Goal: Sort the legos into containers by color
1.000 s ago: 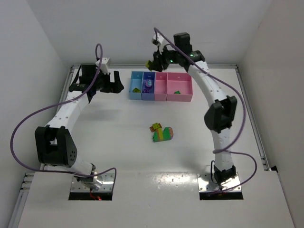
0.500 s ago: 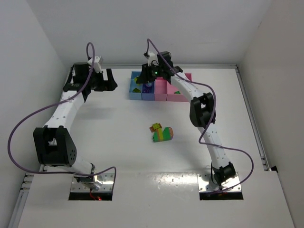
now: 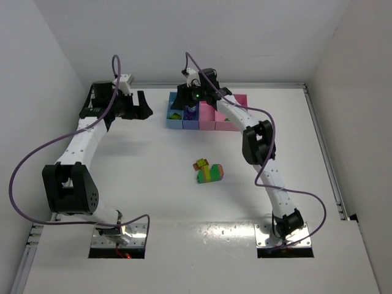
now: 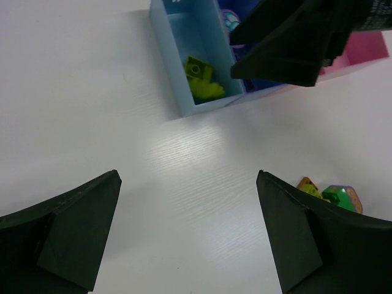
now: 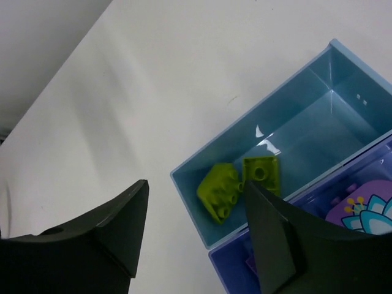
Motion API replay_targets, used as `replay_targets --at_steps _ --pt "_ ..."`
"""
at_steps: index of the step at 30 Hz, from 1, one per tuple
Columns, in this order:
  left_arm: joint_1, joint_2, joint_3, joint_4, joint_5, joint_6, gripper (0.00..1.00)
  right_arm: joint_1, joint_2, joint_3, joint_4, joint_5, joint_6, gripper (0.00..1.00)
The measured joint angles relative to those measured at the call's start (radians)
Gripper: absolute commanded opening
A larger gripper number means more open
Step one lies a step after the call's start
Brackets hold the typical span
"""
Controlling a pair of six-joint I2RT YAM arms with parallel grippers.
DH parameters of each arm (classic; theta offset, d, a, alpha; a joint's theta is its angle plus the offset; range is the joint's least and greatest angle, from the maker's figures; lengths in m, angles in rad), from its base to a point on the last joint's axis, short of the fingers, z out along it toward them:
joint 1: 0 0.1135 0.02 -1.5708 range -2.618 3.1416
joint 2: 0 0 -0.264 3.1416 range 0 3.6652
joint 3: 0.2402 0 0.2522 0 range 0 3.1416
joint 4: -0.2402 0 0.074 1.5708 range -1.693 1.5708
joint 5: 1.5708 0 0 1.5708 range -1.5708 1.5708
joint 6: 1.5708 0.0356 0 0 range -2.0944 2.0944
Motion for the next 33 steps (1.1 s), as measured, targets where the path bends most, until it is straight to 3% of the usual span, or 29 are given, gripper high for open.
replay_targets --at_steps 5,8,14,18,21,26,33 --pt "-0.036 0.003 0.005 -0.012 0.132 0.094 1.0 -0.003 -0.044 -0.027 -0.056 0.026 -0.04 0.69" --pt "-0.117 0.02 0.027 -0.048 0.192 0.197 1.0 -0.031 -0.17 -0.121 -0.114 0.047 -0.075 0.69" --pt "-0.38 0.124 0.075 -0.14 0.246 0.459 0.97 -0.253 -0.6 -0.352 -0.278 0.115 -0.261 0.69" --pt "-0.537 0.24 0.11 -0.195 0.2 0.551 0.79 -0.396 -0.9 -0.57 -0.363 0.212 -0.432 0.69" --pt "-0.594 0.329 0.158 -0.184 0.162 0.509 0.79 -0.403 -1.056 -0.742 -0.422 0.247 -0.505 0.69" --pt "-0.649 0.324 0.071 -0.062 -0.021 0.346 0.79 -0.417 -1.16 -0.943 -0.492 0.275 -0.549 0.69" --pt "-0.786 0.327 0.037 0.04 -0.306 0.184 0.84 -0.449 -1.208 -1.035 -0.511 0.285 -0.533 0.69"
